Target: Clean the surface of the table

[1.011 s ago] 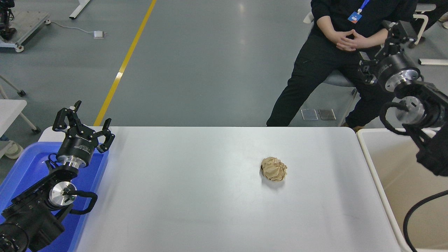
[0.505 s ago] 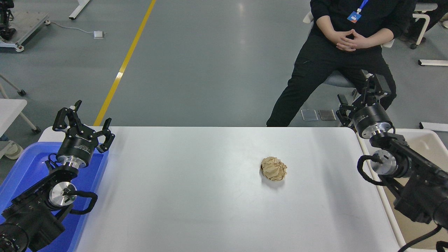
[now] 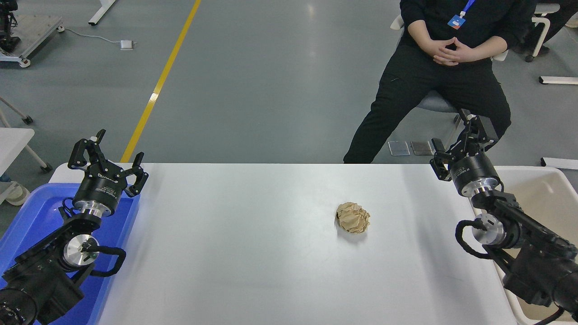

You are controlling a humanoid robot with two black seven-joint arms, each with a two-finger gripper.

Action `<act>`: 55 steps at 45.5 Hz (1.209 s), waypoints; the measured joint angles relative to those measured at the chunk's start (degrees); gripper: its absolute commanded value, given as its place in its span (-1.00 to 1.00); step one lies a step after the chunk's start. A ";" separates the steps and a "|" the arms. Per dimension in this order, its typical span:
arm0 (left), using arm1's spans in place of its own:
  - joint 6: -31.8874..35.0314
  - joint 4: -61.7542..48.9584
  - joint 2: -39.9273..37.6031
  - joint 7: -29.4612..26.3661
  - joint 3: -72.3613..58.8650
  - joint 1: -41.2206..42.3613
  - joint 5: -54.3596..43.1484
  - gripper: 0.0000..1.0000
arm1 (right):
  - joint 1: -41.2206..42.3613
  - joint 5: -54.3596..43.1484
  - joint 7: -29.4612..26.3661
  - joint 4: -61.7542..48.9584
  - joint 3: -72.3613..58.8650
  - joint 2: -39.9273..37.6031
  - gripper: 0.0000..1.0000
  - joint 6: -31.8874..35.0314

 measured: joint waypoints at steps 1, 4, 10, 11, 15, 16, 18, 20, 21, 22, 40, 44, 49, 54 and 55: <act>0.00 0.00 0.00 0.00 0.00 0.00 0.00 1.00 | 0.00 0.00 0.03 -0.09 0.00 0.00 0.99 -0.02; 0.00 0.00 0.00 0.00 0.00 0.00 0.00 1.00 | 0.00 0.00 0.08 -0.29 0.00 -0.01 0.98 -0.08; 0.00 0.00 0.00 0.00 0.00 0.00 0.00 1.00 | 0.20 0.32 0.12 -0.51 0.00 -0.40 0.99 -0.13; 0.00 0.00 0.00 0.00 0.00 0.00 0.00 1.00 | 0.25 0.41 0.12 -0.55 0.00 -0.59 0.99 -0.13; 0.00 0.00 0.00 0.00 0.00 0.00 0.00 1.00 | 0.46 0.61 0.12 -0.64 -0.01 -1.43 0.99 -0.08; 0.00 0.00 0.00 0.00 0.00 0.00 0.00 1.00 | 0.52 0.65 0.12 -0.65 -0.04 -1.67 0.99 -0.06; 0.00 0.00 0.00 0.00 0.00 0.00 0.00 1.00 | 0.60 0.77 0.12 -0.67 -0.14 -2.24 0.99 -0.02; 0.00 0.00 0.00 0.00 0.00 0.00 0.00 1.00 | 0.63 0.94 0.12 -0.69 -0.21 -2.71 0.99 0.01; 0.00 0.00 0.00 0.00 0.00 0.00 0.00 1.00 | 0.66 1.10 0.11 -0.72 -0.30 -3.03 0.99 0.02; 0.00 0.00 0.00 0.00 0.00 0.00 0.00 1.00 | 0.67 1.21 0.09 -0.74 -0.38 -3.23 0.99 0.04; 0.00 -0.03 0.00 0.00 0.00 0.00 0.00 1.00 | 5.58 0.84 -2.26 -2.06 -9.31 -6.35 0.98 0.37; 0.00 -0.02 -0.01 0.00 0.00 0.00 0.00 1.00 | 9.58 0.56 -4.43 -2.44 -18.82 -7.04 0.98 0.41; 0.00 0.00 -0.01 0.00 0.00 0.00 0.00 1.00 | 15.14 0.36 -6.96 -3.93 -30.89 -7.65 0.98 0.41; 0.00 0.00 -0.01 0.00 0.00 0.00 0.00 1.00 | 19.01 -0.14 -9.46 -6.44 -38.37 -8.02 0.98 0.68; 0.00 -0.01 -0.01 0.00 0.00 0.00 -0.01 1.00 | 19.80 -0.30 -9.92 -7.09 -39.83 -8.12 0.98 0.95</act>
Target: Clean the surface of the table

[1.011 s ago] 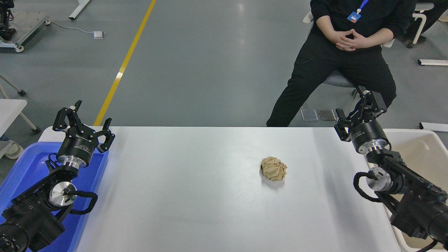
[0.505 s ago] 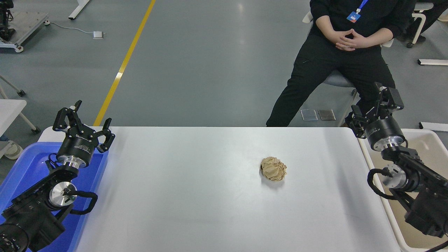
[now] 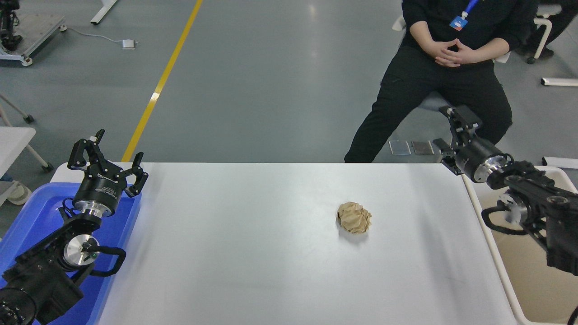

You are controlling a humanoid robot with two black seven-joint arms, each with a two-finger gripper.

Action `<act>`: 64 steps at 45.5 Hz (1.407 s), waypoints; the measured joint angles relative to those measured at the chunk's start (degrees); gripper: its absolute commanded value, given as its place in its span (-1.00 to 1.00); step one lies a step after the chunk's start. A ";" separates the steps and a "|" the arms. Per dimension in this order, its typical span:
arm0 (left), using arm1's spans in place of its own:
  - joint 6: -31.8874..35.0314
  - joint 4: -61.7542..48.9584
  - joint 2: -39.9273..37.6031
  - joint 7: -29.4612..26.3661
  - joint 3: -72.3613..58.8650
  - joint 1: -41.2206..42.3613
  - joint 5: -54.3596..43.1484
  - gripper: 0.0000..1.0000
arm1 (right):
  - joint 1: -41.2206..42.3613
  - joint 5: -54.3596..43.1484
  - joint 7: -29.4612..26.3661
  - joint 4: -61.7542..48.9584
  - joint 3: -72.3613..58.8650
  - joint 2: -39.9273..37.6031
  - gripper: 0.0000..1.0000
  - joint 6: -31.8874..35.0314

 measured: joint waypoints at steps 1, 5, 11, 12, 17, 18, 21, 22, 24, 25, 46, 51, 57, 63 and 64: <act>0.00 0.00 0.00 0.00 0.00 0.00 0.01 1.00 | 0.55 -0.15 -0.31 -0.44 -0.98 -0.05 0.98 0.20; 0.00 -0.02 0.00 0.00 0.00 0.00 0.01 1.00 | 3.40 -1.74 -1.45 -2.67 -6.22 -0.24 0.98 1.47; 0.00 -0.01 0.00 0.00 0.00 0.00 0.01 1.00 | 7.58 -6.73 -2.35 -5.09 -14.40 -0.26 0.98 2.76; 0.00 -0.01 0.00 0.00 0.00 0.00 0.01 1.00 | 8.18 -7.58 -2.44 -5.38 -15.47 -0.23 0.98 2.87; 0.00 0.00 0.00 0.00 0.00 0.00 0.01 1.00 | 11.33 -12.66 -2.78 -6.68 -20.72 0.02 0.98 3.44; 0.00 0.00 0.00 0.00 0.00 0.00 0.01 1.00 | 12.10 -13.97 -2.81 -6.89 -21.70 0.16 0.98 3.53; 0.00 0.01 0.00 0.00 0.00 0.00 0.01 1.00 | 13.84 -17.14 -2.90 -7.27 -23.63 0.61 0.98 3.71; 0.00 0.00 0.00 0.00 0.00 0.00 0.01 1.00 | 14.30 -18.07 -2.95 -7.34 -24.11 0.78 0.98 3.76; 0.00 0.00 0.00 0.00 0.00 0.00 0.01 1.00 | 15.83 -21.47 -3.00 -7.60 -25.62 1.51 0.98 3.84; 0.00 0.00 0.00 0.00 0.00 0.00 0.00 1.00 | 16.07 -22.19 -2.98 -7.60 -25.92 1.67 0.98 3.85; 0.00 -0.02 0.00 0.00 0.00 0.00 0.01 1.00 | 25.93 -41.10 -1.20 -5.70 -40.11 13.46 0.98 4.08; 0.00 -0.03 0.01 0.00 0.00 0.00 0.01 1.00 | 28.14 -42.61 0.14 -3.23 -42.85 16.31 0.98 4.21; 0.00 -0.02 0.00 0.00 0.00 0.00 0.01 1.00 | 30.11 -45.08 1.64 0.53 -45.32 19.01 0.98 4.77; 0.00 -0.01 0.01 0.00 0.00 0.00 0.00 1.00 | 30.93 -47.29 2.78 3.57 -46.74 21.24 0.98 5.35; 0.00 -0.01 0.01 0.00 0.00 0.00 0.01 1.00 | 30.94 -47.55 2.92 3.93 -46.90 21.51 0.98 5.40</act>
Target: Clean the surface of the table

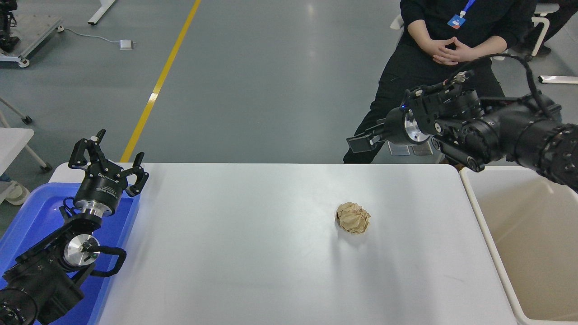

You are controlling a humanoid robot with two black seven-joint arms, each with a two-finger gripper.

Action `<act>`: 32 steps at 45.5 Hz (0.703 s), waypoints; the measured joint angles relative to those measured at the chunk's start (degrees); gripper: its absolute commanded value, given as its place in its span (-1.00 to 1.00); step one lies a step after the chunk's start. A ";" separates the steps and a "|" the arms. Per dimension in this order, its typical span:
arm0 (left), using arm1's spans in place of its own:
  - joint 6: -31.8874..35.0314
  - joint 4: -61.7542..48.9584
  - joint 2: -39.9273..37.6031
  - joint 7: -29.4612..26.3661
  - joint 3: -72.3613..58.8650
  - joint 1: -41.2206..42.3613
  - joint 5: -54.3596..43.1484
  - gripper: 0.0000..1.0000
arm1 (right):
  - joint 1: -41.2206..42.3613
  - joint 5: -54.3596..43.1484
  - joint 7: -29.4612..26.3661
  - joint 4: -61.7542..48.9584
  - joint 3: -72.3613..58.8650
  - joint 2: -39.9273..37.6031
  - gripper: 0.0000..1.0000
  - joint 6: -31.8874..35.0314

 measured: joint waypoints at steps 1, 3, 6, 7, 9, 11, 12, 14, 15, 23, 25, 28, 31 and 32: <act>0.00 0.00 0.00 0.00 0.00 0.00 0.00 1.00 | 0.00 -0.27 0.12 0.38 -0.18 0.29 0.98 0.06; 0.00 0.00 0.00 0.00 0.00 0.00 0.00 1.00 | -0.20 -0.88 0.30 1.06 -0.62 0.81 0.98 0.19; 0.00 0.00 0.00 0.00 0.00 0.00 0.00 1.00 | -0.98 -1.73 0.58 1.79 -1.15 1.45 0.98 0.31; 0.00 0.00 0.00 0.00 0.00 0.00 0.00 1.00 | -1.25 -1.96 0.62 1.93 -1.27 1.60 0.98 0.34; 0.00 0.00 0.00 0.00 0.00 0.00 0.00 1.00 | -1.99 -2.47 0.68 2.13 -1.51 1.88 0.98 0.40; 0.00 0.00 0.00 0.00 0.00 0.00 0.00 1.00 | -2.74 -2.84 0.77 2.31 -1.65 2.13 0.98 0.43; 0.00 0.00 0.00 0.00 0.00 0.00 0.00 1.00 | -3.11 -2.99 0.79 2.36 -1.70 2.22 0.98 0.44; 0.00 0.00 0.00 0.00 0.00 0.00 0.00 1.00 | -3.97 -3.31 0.84 2.36 -1.80 2.42 0.98 0.45; 0.00 0.00 0.00 0.00 0.00 0.00 0.00 1.00 | -4.29 -3.39 0.85 2.31 -1.82 2.49 0.98 0.45; 0.00 0.00 0.00 0.00 0.00 0.00 0.00 1.00 | -7.51 -4.00 0.89 0.17 -1.89 3.23 0.98 -0.01; 0.00 -0.01 0.00 0.00 0.00 0.00 0.00 1.00 | -8.41 -4.05 0.83 -0.87 -1.88 3.46 0.98 -0.33; 0.00 -0.01 0.00 0.00 0.00 0.00 0.00 1.00 | -10.09 -4.14 0.81 -2.43 -1.96 4.03 0.98 -0.82; 0.00 -0.01 0.00 0.00 0.00 0.00 0.00 1.00 | -11.49 -4.19 0.78 -3.76 -2.02 4.50 0.98 -1.35; 0.00 -0.01 0.00 0.00 0.00 0.00 0.00 1.00 | -12.18 -4.22 0.78 -4.28 -2.02 4.70 0.98 -1.66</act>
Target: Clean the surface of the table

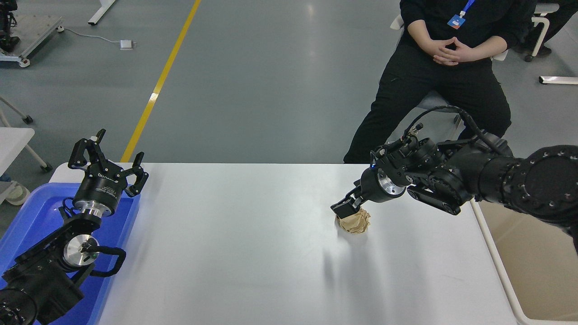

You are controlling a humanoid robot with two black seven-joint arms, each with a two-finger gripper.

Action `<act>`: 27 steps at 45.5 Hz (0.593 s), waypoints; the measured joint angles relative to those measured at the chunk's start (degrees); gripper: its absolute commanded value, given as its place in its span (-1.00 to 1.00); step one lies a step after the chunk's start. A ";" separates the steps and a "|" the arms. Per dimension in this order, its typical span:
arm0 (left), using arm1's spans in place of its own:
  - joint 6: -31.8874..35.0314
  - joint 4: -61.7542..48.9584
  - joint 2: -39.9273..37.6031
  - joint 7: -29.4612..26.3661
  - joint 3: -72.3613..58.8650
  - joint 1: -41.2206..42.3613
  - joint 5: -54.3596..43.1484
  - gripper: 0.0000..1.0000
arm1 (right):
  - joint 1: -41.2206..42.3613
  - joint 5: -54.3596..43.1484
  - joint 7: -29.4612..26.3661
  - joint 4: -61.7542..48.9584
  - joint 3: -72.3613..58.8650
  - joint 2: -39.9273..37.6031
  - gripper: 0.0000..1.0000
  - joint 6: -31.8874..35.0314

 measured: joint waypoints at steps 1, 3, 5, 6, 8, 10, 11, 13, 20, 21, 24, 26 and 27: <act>0.00 0.00 0.00 0.00 0.00 0.00 0.00 1.00 | -0.45 -0.01 -0.01 -0.27 -0.01 0.14 0.98 -0.19; 0.00 0.00 0.00 0.00 0.00 0.00 0.00 1.00 | -1.50 -0.04 -0.04 -0.88 -0.02 0.37 0.98 -0.72; 0.00 0.00 0.00 0.00 0.00 0.00 0.00 1.00 | -2.30 -0.06 -0.08 -1.32 -0.04 0.54 0.98 -1.15; 0.00 0.00 0.00 0.00 0.00 0.00 0.00 1.00 | -2.83 -0.07 -0.10 -1.60 -0.04 0.64 0.98 -1.52; 0.00 0.00 0.00 0.00 0.00 0.00 0.00 1.00 | -3.48 -0.08 -0.15 -1.97 -0.04 0.76 0.98 -2.03; 0.00 0.01 0.00 0.00 0.00 0.00 0.00 1.00 | -4.18 -0.08 -0.18 -2.40 -0.04 0.90 0.98 -2.67; 0.00 0.01 0.00 0.00 0.00 0.00 0.00 1.00 | -4.43 -0.08 -0.19 -2.60 -0.04 0.95 0.98 -2.95; 0.00 0.02 0.00 0.00 0.00 0.00 0.00 1.00 | -4.99 -0.08 -0.22 -3.17 -0.04 1.05 0.98 -3.54; 0.00 0.02 0.00 0.00 0.00 0.00 0.00 1.00 | -6.52 0.16 -0.27 -5.46 0.03 1.25 0.98 -4.68; 0.00 0.02 0.00 0.00 0.00 0.00 0.00 1.00 | -6.69 0.17 -0.27 -5.74 0.03 1.27 0.98 -4.77; 0.00 0.02 0.00 0.00 0.00 0.00 0.00 1.00 | -7.24 0.23 -0.27 -6.59 0.05 1.32 0.98 -5.06; 0.00 0.01 0.00 0.00 0.00 0.00 0.00 1.00 | -7.62 0.27 -0.27 -7.05 0.06 1.34 0.98 -5.24; 0.00 0.01 0.00 0.00 0.00 0.00 0.00 1.00 | -7.77 0.28 -0.26 -7.22 0.06 1.35 0.98 -5.30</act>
